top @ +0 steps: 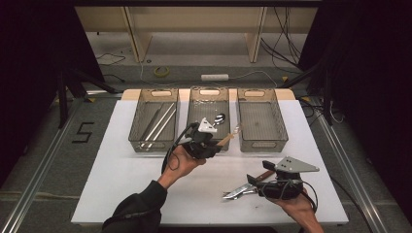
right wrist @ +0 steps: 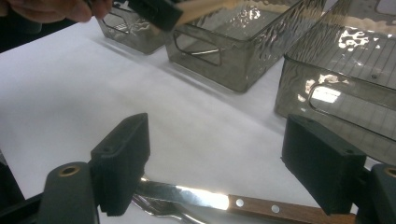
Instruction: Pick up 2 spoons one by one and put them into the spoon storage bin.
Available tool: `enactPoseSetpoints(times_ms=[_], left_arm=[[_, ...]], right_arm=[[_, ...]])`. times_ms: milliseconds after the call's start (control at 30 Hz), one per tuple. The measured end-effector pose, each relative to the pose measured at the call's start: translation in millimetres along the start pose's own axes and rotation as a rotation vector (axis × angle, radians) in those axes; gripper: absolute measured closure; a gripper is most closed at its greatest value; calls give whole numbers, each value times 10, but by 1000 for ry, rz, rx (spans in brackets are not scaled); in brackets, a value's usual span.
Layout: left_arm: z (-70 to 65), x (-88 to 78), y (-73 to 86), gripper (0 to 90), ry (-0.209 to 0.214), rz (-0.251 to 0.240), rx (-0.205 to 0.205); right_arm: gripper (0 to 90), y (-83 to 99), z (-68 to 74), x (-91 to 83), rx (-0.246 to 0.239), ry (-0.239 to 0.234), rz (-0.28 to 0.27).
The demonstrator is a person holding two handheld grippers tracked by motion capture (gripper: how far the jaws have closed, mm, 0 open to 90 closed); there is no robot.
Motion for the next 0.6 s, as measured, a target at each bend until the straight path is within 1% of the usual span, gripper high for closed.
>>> enactPoseSetpoints(times_ms=[167,433,600], left_arm=[[125,-44,-71,737,-11,-29,-35],[284,-33,-161,737,-32,-54,-71],[399,-20,-249,737,-56,-69,-84]], right_arm=[[244,0,1,1,-2,0,0],[244,-4,2,1,-4,0,-1],[245,-4,1,1,-4,0,-2]])
Point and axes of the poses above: each handheld gripper's, and its own axes: x roughly forward along the jaws, y roughly out of its underside, z roughly to its left, the point moved 6 cm from there along x, roughly forward along the jaws, and after that the axes turned 10 degrees about -x, right-handed, at the moved point
